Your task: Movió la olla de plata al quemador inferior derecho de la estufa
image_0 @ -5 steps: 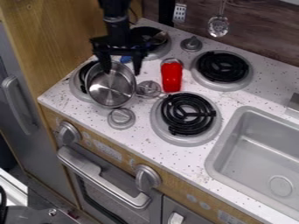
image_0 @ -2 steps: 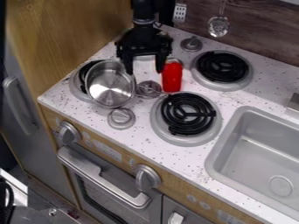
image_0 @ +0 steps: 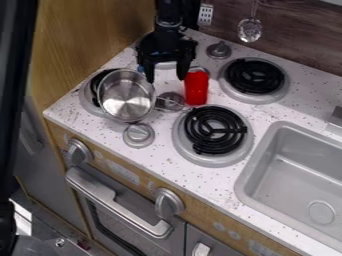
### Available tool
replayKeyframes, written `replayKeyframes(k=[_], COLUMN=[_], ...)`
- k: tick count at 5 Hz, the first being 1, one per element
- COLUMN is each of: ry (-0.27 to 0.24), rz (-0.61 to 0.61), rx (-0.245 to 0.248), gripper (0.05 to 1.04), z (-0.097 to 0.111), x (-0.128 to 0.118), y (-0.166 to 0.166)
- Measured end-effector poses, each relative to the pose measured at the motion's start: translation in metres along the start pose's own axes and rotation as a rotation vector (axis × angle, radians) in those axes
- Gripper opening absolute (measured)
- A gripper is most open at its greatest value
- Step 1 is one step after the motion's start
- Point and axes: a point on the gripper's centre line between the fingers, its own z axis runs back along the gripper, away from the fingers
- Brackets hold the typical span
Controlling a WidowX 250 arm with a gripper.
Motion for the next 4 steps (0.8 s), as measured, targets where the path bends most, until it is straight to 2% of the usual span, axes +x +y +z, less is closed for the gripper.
replayKeyframes(k=[1,2,4], ry=[-0.006,0.002,-0.025], rz=[0.031,0.032,0.020], rx=[0.003,-0.022,-0.012], gripper=[0.998,0.998,0.998], z=[-0.001,-0.003,0.010], x=[0.007,0.004,-0.002], y=[0.009,0.011,0.019])
